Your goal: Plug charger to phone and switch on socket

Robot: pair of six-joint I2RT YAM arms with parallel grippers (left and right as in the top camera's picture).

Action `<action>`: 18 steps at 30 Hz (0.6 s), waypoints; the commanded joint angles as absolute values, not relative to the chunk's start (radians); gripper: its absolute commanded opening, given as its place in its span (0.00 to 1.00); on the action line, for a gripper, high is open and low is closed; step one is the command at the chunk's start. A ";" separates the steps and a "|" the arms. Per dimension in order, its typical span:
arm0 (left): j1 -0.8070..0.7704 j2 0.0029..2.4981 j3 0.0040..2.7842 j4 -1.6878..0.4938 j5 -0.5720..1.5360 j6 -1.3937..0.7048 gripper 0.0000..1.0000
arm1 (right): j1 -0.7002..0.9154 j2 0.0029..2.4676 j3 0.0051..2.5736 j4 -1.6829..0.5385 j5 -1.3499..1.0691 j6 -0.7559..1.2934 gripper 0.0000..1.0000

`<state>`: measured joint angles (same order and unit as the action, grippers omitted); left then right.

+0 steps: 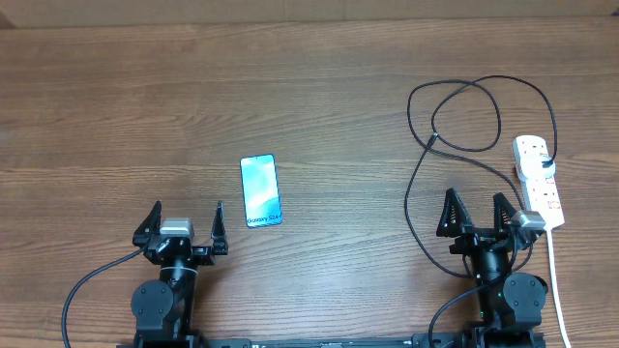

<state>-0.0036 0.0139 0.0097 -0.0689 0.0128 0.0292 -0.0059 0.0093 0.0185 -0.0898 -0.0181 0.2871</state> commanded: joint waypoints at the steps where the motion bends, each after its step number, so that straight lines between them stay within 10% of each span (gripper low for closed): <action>1: 0.006 0.011 0.005 -0.038 0.066 0.038 0.99 | -0.007 0.003 0.008 -0.084 -0.009 0.280 1.00; 18: 0.006 0.011 0.021 -0.054 0.105 -0.134 1.00 | -0.007 0.003 0.008 -0.084 -0.009 0.280 1.00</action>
